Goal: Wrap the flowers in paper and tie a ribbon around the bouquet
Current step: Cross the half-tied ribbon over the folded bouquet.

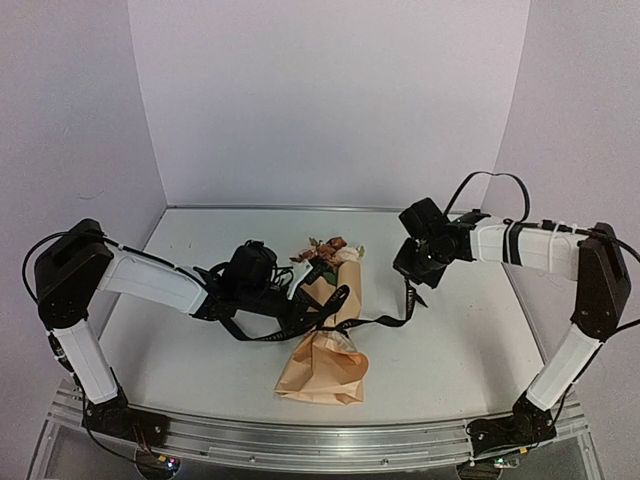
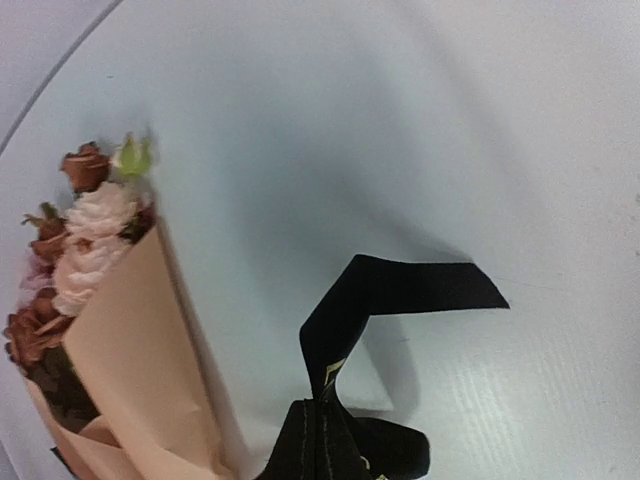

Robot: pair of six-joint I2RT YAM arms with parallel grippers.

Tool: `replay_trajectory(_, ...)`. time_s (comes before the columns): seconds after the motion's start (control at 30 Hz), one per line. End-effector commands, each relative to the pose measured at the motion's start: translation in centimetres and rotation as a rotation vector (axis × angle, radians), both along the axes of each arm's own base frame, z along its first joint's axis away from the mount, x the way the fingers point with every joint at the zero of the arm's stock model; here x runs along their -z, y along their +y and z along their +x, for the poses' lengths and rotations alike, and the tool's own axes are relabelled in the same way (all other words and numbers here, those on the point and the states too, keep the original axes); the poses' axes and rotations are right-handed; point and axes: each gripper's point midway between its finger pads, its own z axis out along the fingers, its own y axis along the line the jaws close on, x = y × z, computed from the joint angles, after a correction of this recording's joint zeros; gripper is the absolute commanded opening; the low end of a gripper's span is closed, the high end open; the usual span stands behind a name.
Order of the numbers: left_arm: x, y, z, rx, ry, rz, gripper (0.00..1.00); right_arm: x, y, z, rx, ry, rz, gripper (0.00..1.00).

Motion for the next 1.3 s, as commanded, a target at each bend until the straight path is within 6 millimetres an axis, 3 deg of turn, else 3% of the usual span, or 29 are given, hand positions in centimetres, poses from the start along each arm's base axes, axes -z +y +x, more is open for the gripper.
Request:
replay_trajectory(0.0, -3.1, -0.6, -0.3, 0.038, -0.085, -0.081, 0.0, -4.4, 5.8, 2.1, -0.069, -0.068, 0.133, 0.0)
replay_trajectory(0.07, -3.0, -0.5, -0.2, 0.038, -0.088, -0.079, 0.0, -5.9, 8.2, 2.9, -0.106, -0.078, 0.195, 0.0)
replay_trajectory(0.23, -2.7, -0.6, -0.1, 0.04, -0.095, -0.069, 0.0, -7.5, 12.9, 2.8, -0.201, -0.062, 0.299, 0.0)
replay_trajectory(0.43, -2.4, -0.2, -0.2, 0.031, -0.119, -0.075, 0.0, -8.1, 16.3, 2.9, -0.251, -0.043, 0.41, 0.0)
replay_trajectory(0.63, -2.4, 0.7, 0.2, 0.0, -0.193, -0.07, 0.0, -9.2, 20.0, 1.7, -0.335, 0.02, 0.561, 0.0)
replay_trajectory(0.8, -3.1, 0.3, 0.3, -0.001, -0.2, -0.113, 0.01, -9.7, 21.6, 0.7, -0.376, 0.059, 0.627, 0.0)
replay_trajectory(1.07, -2.5, -1.5, 2.0, -0.014, -0.178, -0.08, 0.01, -7.4, 20.4, 0.0, -0.397, 0.085, 0.578, 0.0)
replay_trajectory(1.27, -1.5, -1.7, 4.4, -0.142, -0.131, -0.03, 0.0, -6.7, 22.0, 0.0, -0.437, 0.127, 0.609, 0.0)
